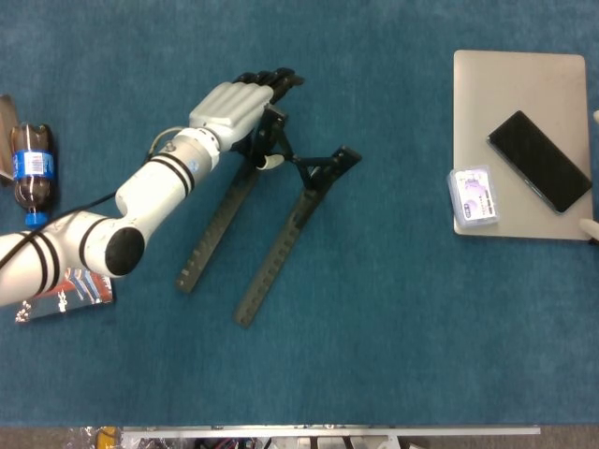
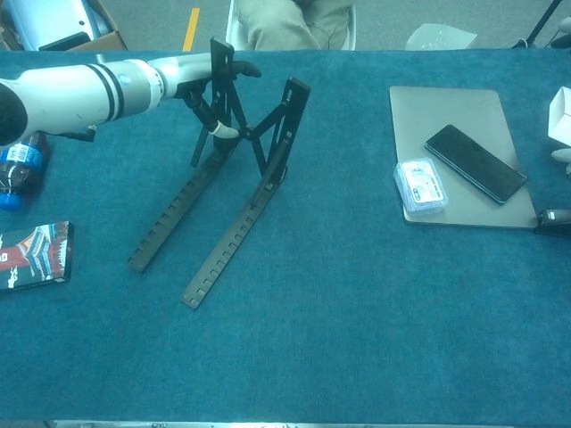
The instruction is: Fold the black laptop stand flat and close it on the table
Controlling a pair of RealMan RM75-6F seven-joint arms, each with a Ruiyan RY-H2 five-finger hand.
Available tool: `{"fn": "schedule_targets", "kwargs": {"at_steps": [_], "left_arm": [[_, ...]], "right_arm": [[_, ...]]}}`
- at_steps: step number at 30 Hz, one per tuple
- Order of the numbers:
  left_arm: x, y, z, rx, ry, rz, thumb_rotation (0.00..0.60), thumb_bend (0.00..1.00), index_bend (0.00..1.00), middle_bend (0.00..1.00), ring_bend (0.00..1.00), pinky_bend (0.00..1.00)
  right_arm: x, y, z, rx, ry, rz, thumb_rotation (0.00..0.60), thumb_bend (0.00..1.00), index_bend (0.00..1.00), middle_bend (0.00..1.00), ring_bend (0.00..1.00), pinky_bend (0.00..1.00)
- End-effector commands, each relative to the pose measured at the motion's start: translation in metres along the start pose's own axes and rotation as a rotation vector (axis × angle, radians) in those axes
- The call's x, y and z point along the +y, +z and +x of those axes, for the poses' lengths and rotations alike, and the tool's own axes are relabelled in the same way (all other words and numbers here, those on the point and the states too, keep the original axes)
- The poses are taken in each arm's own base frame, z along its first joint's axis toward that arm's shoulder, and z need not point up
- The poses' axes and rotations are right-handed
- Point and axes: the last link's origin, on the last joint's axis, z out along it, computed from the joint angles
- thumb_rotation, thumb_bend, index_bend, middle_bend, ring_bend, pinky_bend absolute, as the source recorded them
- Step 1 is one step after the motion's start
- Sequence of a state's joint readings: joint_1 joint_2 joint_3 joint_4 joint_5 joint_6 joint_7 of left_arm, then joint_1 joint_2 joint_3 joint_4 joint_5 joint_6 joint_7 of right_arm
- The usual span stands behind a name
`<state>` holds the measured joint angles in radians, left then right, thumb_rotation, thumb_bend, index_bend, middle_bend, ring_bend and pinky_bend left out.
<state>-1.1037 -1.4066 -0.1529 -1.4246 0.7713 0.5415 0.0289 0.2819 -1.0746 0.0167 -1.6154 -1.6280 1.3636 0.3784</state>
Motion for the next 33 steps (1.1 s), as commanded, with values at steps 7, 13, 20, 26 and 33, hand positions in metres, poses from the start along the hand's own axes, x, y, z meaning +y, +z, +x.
{"fn": "schedule_targets", "kwargs": {"at_steps": [7, 13, 20, 26, 33], "left_arm": [[-0.015, -0.018, 0.002, -0.019, 0.032, 0.029, 0.600, 0.25, 0.00, 0.00, 0.00, 0.04], [-0.022, -0.025, 0.004, -0.016, 0.081, 0.046, 0.600, 0.25, 0.00, 0.00, 0.00, 0.04], [-0.029, -0.029, 0.003, 0.000, 0.172, 0.062, 0.600, 0.25, 0.00, 0.00, 0.00, 0.04], [-0.035, -0.031, 0.003, 0.014, 0.234, 0.074, 0.600, 0.25, 0.00, 0.00, 0.00, 0.04], [-0.040, -0.035, 0.003, 0.035, 0.240, 0.084, 0.600, 0.25, 0.00, 0.00, 0.00, 0.04]], "right_arm": [[0.000, 0.000, -0.001, -0.001, 0.005, 0.004, 0.600, 0.09, 0.08, 0.15, 0.14, 0.22], [0.000, 0.000, -0.001, -0.001, 0.007, 0.004, 0.600, 0.09, 0.08, 0.15, 0.14, 0.22], [0.000, -0.001, -0.002, -0.004, 0.008, 0.005, 0.600, 0.09, 0.08, 0.15, 0.14, 0.22], [0.000, -0.002, -0.001, -0.001, 0.006, 0.002, 0.600, 0.09, 0.08, 0.15, 0.14, 0.22], [-0.001, -0.003, -0.002, -0.006, 0.004, 0.000, 0.600, 0.09, 0.08, 0.15, 0.14, 0.22]]}}
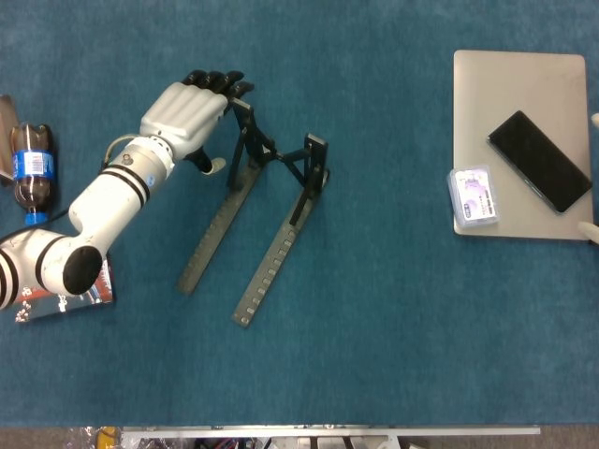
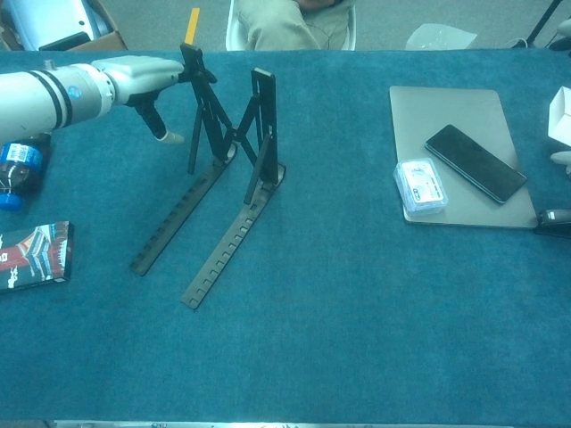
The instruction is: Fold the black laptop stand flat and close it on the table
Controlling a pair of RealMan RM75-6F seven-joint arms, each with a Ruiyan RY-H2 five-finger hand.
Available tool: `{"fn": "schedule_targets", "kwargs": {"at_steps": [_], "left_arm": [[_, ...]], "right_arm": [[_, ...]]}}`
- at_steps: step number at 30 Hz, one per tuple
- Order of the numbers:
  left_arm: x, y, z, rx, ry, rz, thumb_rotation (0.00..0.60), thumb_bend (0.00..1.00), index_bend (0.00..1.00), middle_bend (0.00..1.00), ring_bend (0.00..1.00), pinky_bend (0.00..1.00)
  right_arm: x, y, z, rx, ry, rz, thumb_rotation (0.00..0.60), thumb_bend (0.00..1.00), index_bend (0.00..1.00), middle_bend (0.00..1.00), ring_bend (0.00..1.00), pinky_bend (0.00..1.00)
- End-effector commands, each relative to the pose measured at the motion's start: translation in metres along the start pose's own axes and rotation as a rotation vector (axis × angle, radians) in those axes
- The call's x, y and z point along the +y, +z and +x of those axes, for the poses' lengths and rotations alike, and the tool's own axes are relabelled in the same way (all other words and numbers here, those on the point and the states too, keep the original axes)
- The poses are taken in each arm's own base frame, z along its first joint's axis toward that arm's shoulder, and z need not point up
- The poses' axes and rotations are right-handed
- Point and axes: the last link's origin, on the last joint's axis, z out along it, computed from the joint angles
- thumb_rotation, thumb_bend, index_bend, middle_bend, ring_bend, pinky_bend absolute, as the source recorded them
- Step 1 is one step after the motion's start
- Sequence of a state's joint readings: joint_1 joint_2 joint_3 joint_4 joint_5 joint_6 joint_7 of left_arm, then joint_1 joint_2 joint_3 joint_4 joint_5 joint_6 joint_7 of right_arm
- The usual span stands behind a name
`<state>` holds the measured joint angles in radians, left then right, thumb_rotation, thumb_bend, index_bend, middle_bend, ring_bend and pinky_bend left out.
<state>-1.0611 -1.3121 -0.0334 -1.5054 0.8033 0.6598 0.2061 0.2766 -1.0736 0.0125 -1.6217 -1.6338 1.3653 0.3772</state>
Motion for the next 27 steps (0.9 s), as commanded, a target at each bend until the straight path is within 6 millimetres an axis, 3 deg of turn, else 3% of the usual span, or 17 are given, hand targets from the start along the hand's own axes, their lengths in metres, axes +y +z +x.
{"fn": "schedule_targets", "kwargs": {"at_steps": [1, 9, 16, 22, 27], "left_arm": [[-0.002, -0.003, 0.002, 0.013, -0.017, 0.003, 0.600, 0.25, 0.00, 0.00, 0.00, 0.04], [-0.018, -0.018, 0.012, 0.048, -0.101, 0.026, 0.600, 0.25, 0.00, 0.00, 0.00, 0.04], [-0.037, -0.043, 0.022, 0.078, -0.268, 0.047, 0.600, 0.25, 0.03, 0.04, 0.01, 0.04], [-0.049, -0.067, 0.022, 0.092, -0.342, 0.048, 0.600, 0.25, 0.15, 0.17, 0.12, 0.18], [-0.058, -0.084, 0.020, 0.099, -0.385, 0.055, 0.600, 0.25, 0.17, 0.19, 0.14, 0.20]], "right_arm": [[0.000, 0.000, 0.000, -0.001, -0.001, -0.001, 0.600, 0.09, 0.08, 0.15, 0.14, 0.22], [-0.001, 0.001, -0.001, -0.006, -0.001, 0.001, 0.600, 0.09, 0.08, 0.15, 0.14, 0.22], [-0.001, 0.002, 0.000, 0.000, -0.003, 0.006, 0.600, 0.09, 0.08, 0.15, 0.14, 0.22], [-0.005, 0.010, 0.006, 0.018, 0.016, 0.037, 0.600, 0.09, 0.08, 0.15, 0.14, 0.22], [-0.012, 0.018, 0.012, 0.004, 0.065, 0.075, 0.600, 0.09, 0.08, 0.15, 0.14, 0.22]]}}
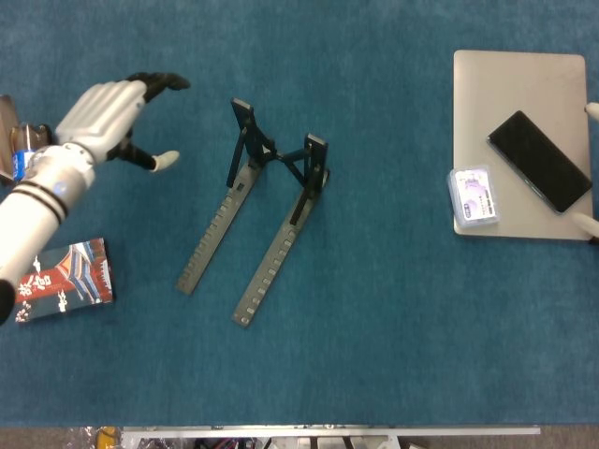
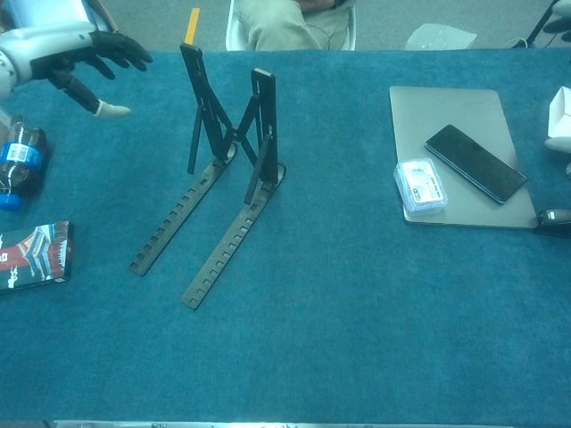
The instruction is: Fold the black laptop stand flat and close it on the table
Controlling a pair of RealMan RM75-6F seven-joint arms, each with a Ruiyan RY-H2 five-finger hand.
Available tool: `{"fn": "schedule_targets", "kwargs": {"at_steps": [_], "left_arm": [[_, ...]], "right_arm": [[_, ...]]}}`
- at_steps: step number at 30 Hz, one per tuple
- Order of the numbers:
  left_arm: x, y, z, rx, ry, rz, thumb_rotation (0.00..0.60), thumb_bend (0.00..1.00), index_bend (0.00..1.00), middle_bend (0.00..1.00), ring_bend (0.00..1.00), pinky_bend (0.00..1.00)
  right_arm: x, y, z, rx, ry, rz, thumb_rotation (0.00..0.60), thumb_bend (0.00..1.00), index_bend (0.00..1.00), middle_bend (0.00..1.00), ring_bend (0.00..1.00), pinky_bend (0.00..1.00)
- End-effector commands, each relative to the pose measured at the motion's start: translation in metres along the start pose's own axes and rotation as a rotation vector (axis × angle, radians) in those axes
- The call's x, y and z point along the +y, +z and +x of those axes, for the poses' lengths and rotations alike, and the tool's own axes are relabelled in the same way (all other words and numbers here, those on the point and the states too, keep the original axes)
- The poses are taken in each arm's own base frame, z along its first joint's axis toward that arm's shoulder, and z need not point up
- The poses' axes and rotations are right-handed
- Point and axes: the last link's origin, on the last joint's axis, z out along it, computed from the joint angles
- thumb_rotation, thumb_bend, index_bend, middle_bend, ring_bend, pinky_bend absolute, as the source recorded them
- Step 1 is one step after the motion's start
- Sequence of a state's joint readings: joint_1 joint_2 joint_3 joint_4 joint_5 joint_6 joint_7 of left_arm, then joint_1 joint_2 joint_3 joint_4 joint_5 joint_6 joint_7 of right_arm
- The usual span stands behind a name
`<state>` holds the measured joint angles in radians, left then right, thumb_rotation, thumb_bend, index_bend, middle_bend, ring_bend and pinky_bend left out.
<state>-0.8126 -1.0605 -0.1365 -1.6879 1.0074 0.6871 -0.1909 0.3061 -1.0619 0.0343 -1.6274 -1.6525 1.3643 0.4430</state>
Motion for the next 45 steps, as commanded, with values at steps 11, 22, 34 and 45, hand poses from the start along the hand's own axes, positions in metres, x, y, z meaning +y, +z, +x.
{"fn": "schedule_targets", "kwargs": {"at_steps": [11, 22, 34, 45], "left_arm": [[-0.016, -0.036, -0.003, -0.050, -0.151, 0.033, 0.600, 0.25, 0.23, 0.30, 0.25, 0.37], [0.004, -0.044, -0.028, -0.229, -0.311, 0.018, 0.600, 0.25, 0.25, 0.32, 0.27, 0.39], [0.024, -0.015, -0.050, -0.322, -0.437, -0.024, 0.600, 0.25, 0.25, 0.32, 0.27, 0.39], [0.028, 0.016, -0.060, -0.337, -0.472, -0.024, 0.600, 0.25, 0.26, 0.32, 0.27, 0.39]], "right_arm": [[-0.007, 0.020, 0.008, -0.018, 0.018, 0.028, 0.600, 0.09, 0.08, 0.15, 0.14, 0.22], [-0.008, 0.022, 0.004, -0.029, 0.016, 0.028, 0.600, 0.09, 0.08, 0.15, 0.14, 0.22], [-0.003, 0.018, 0.002, -0.029, 0.017, 0.005, 0.600, 0.09, 0.08, 0.15, 0.14, 0.22], [0.003, 0.012, 0.004, -0.020, 0.014, -0.021, 0.600, 0.09, 0.08, 0.15, 0.14, 0.22]]}}
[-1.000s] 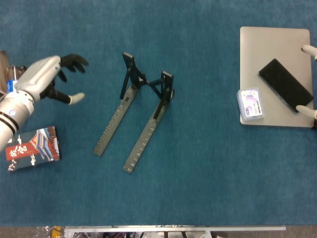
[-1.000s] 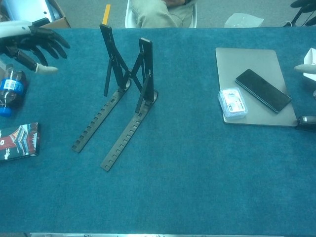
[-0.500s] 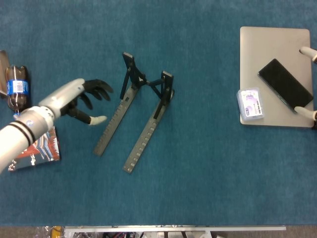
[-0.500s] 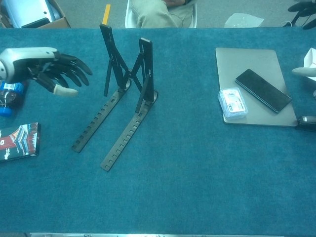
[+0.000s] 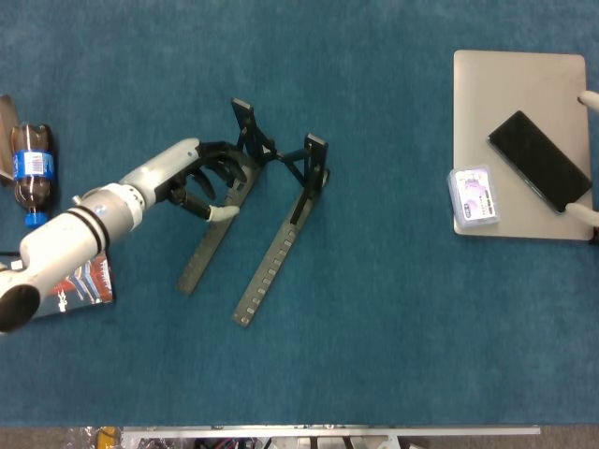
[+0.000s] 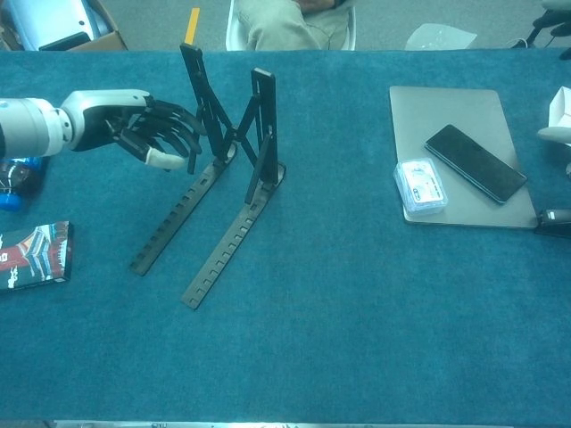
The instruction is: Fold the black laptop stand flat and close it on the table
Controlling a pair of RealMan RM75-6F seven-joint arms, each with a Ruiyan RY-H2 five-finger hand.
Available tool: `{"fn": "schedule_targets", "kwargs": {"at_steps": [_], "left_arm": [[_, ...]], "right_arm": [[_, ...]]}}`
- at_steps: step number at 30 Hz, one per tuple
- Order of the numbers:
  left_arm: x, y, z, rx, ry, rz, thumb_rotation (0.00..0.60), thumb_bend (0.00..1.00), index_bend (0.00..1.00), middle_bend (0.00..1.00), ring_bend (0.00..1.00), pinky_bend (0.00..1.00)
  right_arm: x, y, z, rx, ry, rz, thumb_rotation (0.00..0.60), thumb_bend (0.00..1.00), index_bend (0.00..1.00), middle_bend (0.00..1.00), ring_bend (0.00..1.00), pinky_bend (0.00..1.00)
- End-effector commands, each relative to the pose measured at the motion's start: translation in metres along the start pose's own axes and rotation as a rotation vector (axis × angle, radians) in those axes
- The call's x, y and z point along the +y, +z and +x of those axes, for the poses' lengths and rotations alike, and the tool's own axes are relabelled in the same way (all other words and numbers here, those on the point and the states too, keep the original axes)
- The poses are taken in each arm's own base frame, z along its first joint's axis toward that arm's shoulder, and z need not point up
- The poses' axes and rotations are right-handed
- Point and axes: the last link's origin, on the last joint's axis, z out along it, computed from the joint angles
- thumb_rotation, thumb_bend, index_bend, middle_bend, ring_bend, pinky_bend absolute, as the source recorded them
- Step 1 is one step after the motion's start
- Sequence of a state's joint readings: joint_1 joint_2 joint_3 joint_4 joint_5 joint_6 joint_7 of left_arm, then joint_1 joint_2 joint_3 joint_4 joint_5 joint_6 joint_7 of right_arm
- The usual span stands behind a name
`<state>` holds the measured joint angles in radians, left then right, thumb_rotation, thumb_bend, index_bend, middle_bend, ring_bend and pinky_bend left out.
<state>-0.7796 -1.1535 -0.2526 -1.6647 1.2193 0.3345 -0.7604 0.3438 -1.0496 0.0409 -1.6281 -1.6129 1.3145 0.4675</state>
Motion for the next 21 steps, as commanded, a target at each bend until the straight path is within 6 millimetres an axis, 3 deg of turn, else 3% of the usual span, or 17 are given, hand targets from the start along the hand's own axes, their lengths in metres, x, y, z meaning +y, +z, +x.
{"fn": "schedule_targets", "kwargs": {"at_steps": [1, 21], "left_arm": [[-0.001, 0.008, 0.000, 0.001, -0.015, 0.001, 0.600, 0.25, 0.26, 0.32, 0.27, 0.39], [-0.009, 0.036, -0.003, 0.011, -0.048, 0.006, 0.600, 0.25, 0.27, 0.32, 0.27, 0.39]], "right_arm": [[0.001, -0.001, 0.001, 0.003, -0.001, -0.004, 0.600, 0.09, 0.08, 0.15, 0.14, 0.22], [0.006, -0.011, 0.005, 0.021, -0.006, -0.030, 0.600, 0.09, 0.08, 0.15, 0.14, 0.22]]}}
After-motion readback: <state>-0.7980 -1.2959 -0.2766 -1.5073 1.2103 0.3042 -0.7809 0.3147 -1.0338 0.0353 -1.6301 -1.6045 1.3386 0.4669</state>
